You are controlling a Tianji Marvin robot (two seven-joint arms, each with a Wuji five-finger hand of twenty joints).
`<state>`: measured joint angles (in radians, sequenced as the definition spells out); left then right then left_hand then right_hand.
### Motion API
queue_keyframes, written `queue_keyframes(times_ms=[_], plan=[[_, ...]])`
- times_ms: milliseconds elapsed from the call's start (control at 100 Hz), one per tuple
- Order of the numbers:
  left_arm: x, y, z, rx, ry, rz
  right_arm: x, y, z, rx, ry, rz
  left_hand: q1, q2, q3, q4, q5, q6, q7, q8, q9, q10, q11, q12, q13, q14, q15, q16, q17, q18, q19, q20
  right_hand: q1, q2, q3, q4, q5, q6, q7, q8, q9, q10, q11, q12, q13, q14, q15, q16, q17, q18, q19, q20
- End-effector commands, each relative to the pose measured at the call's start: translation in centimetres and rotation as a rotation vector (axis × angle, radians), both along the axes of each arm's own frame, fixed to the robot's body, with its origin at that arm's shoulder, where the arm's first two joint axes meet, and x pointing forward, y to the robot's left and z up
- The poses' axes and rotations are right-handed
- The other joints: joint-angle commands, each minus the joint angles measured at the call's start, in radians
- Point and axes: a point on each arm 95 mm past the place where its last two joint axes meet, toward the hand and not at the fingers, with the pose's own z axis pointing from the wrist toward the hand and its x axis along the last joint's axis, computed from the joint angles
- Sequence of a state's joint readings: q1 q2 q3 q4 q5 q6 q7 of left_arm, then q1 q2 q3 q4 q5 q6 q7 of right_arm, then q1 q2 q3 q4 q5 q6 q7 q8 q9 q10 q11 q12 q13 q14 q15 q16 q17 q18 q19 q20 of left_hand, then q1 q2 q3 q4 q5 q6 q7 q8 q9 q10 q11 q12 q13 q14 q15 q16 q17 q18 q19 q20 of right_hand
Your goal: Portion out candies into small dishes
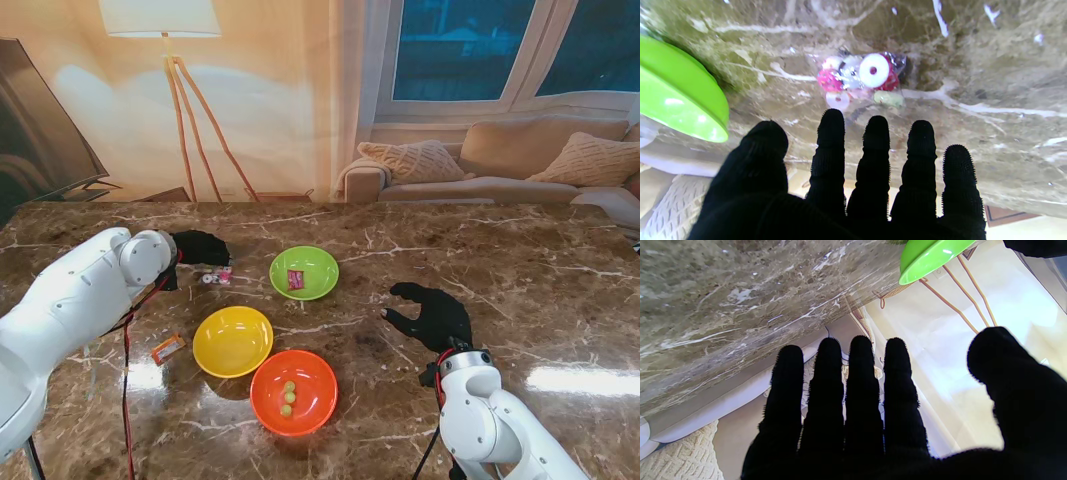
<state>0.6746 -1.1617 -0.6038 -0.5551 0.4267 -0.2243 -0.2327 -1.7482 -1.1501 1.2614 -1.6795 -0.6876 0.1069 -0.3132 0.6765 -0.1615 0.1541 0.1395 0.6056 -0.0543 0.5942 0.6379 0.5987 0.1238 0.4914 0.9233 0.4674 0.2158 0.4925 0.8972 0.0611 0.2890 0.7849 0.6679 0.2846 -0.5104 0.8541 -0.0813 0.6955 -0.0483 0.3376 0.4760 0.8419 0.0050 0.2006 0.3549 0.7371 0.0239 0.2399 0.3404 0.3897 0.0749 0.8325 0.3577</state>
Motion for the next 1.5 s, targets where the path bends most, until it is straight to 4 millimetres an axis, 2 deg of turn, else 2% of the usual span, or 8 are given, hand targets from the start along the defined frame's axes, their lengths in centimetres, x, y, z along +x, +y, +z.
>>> queue_keyframes(times_ms=[0,150,230,440,840,1020,1210,1490], plan=[[-0.4,0.3,-0.5,-0.001,0.007,0.001,-0.3,0.2,-0.6,0.004,0.027,0.006,-0.001,-0.053,0.037,-0.001,-0.046,-0.039,0.007,0.032,-0.057,-0.025,-0.028,-0.03,-0.033,-0.016,-0.034,-0.02,-0.016,0.017,0.021,0.024,-0.042,0.013,0.024,0.012,0.006,-0.02,0.002,0.009,0.008,0.002,0.002,0.017,0.034,0.005,0.008,0.016,0.004,0.001,0.024,0.01],[-0.7,0.5,-0.6,-0.032,-0.036,0.016,-0.2,0.3,-0.6,0.004,0.032,0.01,0.013,-0.105,0.082,-0.007,-0.109,-0.038,-0.021,0.01,-0.128,-0.044,-0.066,-0.068,-0.062,-0.032,-0.049,-0.033,-0.024,0.011,0.026,0.039,-0.041,0.012,0.024,0.012,0.007,-0.021,0.003,0.009,0.008,0.004,0.001,0.017,0.034,0.004,0.009,0.016,0.005,0.0,0.025,0.011],[-0.7,0.6,-0.6,-0.037,-0.051,0.016,-0.2,0.3,-0.6,0.005,0.034,0.012,0.002,-0.164,0.169,-0.025,-0.175,-0.02,-0.084,-0.073,-0.207,-0.054,-0.175,-0.24,-0.096,-0.051,-0.114,-0.108,-0.029,0.005,-0.017,0.029,-0.04,0.01,0.025,0.012,0.006,-0.021,0.003,0.009,0.009,0.003,0.001,0.017,0.033,0.004,0.008,0.016,0.004,0.0,0.024,0.011],[-0.9,0.9,-1.0,-0.023,-0.029,0.008,-0.2,0.4,-0.6,0.007,0.038,0.016,0.025,-0.324,0.305,-0.137,-0.282,0.092,-0.371,-0.382,-0.362,-0.074,-0.317,-0.564,-0.145,-0.096,-0.306,-0.404,-0.015,-0.04,-0.111,-0.065,-0.04,0.009,0.024,0.01,0.005,-0.021,0.002,0.009,0.01,0.002,0.002,0.018,0.033,0.006,0.008,0.016,0.005,0.001,0.025,0.011],[-1.2,0.8,-2.5,0.084,0.012,-0.019,-0.2,0.4,-0.7,0.009,0.041,0.022,0.055,-0.365,0.382,-0.17,-0.31,0.152,-0.432,-0.471,-0.285,-0.051,-0.209,-0.558,-0.11,-0.073,-0.26,-0.39,-0.033,-0.017,-0.066,-0.051,-0.039,0.009,0.025,0.01,0.016,-0.025,0.008,0.011,0.013,0.001,0.003,0.019,0.033,0.009,0.008,0.016,0.003,0.018,0.033,0.018],[-1.4,0.6,-3.3,0.124,0.011,-0.045,-0.3,0.4,-0.7,0.011,0.044,0.026,0.057,-0.363,0.399,-0.168,-0.258,0.145,-0.381,-0.422,-0.251,-0.049,-0.096,-0.339,-0.113,-0.063,-0.17,-0.258,-0.036,-0.027,-0.054,-0.039,-0.039,0.01,0.025,0.01,0.032,-0.032,0.015,0.014,0.016,0.001,0.003,0.019,0.033,0.01,0.007,0.017,0.003,0.024,0.037,0.024],[-1.8,0.3,-4.2,0.16,0.0,-0.09,-0.2,0.3,-0.7,0.015,0.046,0.026,0.072,-0.384,0.432,-0.174,-0.199,0.087,-0.155,-0.202,-0.214,-0.062,-0.015,-0.16,-0.099,-0.059,-0.111,-0.195,-0.019,-0.03,0.019,-0.027,-0.038,0.01,0.027,0.01,0.048,-0.039,0.024,0.017,0.019,0.002,0.003,0.02,0.034,0.01,0.007,0.017,0.003,0.026,0.038,0.029],[-2.9,0.2,-5.4,0.172,0.022,-0.101,-0.3,0.2,-0.7,0.025,0.051,0.027,0.096,-0.396,0.474,-0.178,-0.191,-0.005,0.236,0.112,-0.24,-0.055,-0.096,-0.23,-0.09,-0.063,-0.091,-0.19,-0.003,-0.026,0.06,-0.02,-0.039,0.011,0.03,0.01,0.074,-0.047,0.041,0.023,0.025,0.001,0.005,0.021,0.035,0.011,0.008,0.018,0.004,0.025,0.036,0.034]])
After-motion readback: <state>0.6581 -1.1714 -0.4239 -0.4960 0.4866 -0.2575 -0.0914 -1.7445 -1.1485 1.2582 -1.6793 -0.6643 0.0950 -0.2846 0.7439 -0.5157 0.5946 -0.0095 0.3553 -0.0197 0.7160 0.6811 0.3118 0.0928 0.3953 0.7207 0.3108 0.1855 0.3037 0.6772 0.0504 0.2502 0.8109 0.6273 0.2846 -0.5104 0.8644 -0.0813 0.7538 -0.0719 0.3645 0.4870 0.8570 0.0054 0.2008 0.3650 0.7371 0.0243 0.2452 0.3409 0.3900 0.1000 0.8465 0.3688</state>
